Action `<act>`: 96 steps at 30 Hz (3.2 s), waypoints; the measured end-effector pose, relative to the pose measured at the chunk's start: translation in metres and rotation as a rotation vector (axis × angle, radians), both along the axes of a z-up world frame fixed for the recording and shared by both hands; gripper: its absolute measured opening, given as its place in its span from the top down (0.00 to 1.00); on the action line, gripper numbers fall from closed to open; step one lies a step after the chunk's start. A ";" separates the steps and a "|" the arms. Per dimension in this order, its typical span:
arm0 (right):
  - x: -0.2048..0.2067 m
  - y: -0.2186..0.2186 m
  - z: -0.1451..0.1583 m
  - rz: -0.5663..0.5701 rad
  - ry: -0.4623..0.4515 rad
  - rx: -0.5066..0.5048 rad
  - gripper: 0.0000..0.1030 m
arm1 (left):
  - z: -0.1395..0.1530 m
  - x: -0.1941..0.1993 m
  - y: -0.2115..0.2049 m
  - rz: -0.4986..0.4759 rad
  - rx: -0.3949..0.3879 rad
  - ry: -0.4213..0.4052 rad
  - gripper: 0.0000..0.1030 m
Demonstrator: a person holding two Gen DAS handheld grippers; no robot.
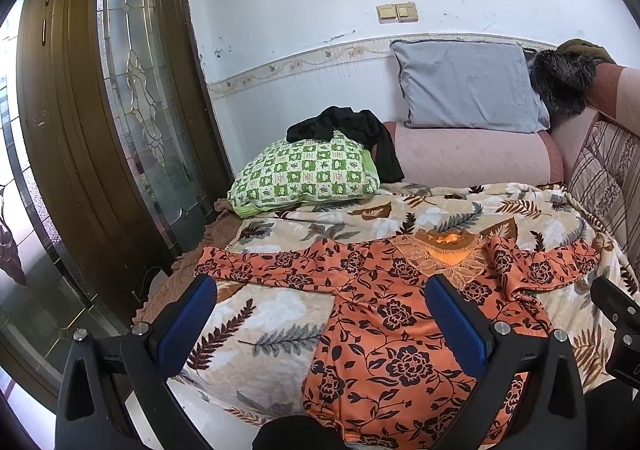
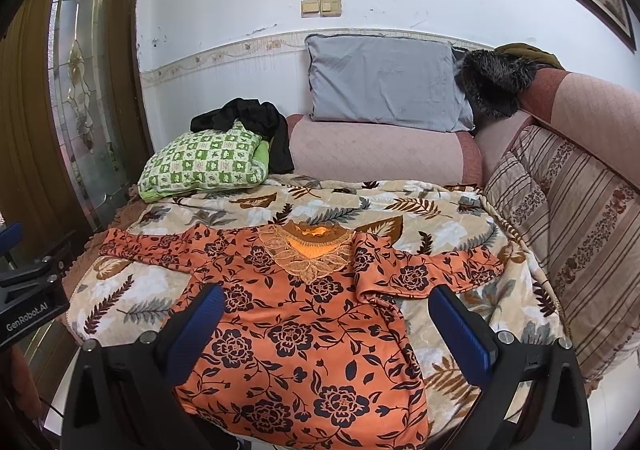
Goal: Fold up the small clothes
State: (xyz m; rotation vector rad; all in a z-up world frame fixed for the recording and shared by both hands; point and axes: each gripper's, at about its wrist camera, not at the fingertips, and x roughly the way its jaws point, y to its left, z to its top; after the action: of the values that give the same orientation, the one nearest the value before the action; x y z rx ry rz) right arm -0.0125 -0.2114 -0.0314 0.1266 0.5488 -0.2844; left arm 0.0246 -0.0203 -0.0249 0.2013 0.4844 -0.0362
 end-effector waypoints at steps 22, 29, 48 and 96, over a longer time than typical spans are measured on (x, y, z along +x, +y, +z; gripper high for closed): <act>0.027 -0.096 -0.058 -0.207 0.073 0.059 0.00 | -0.065 0.061 -0.041 -0.079 -0.029 0.223 0.00; 0.032 -0.089 -0.053 -0.192 0.089 0.031 0.00 | -0.046 0.056 -0.046 -0.092 -0.031 0.156 0.00; 0.041 -0.075 -0.053 -0.167 0.096 0.007 0.00 | -0.065 0.074 -0.048 -0.102 -0.017 0.185 0.00; 0.243 -0.211 -0.138 0.044 -0.138 0.782 0.91 | -0.197 0.289 0.030 0.256 -0.124 0.221 0.00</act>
State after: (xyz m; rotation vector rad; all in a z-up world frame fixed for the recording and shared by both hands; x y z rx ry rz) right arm 0.2302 -0.4220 -0.1689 0.8836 0.5008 -0.0031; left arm 0.3137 0.0097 -0.2220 0.0125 0.7228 0.1630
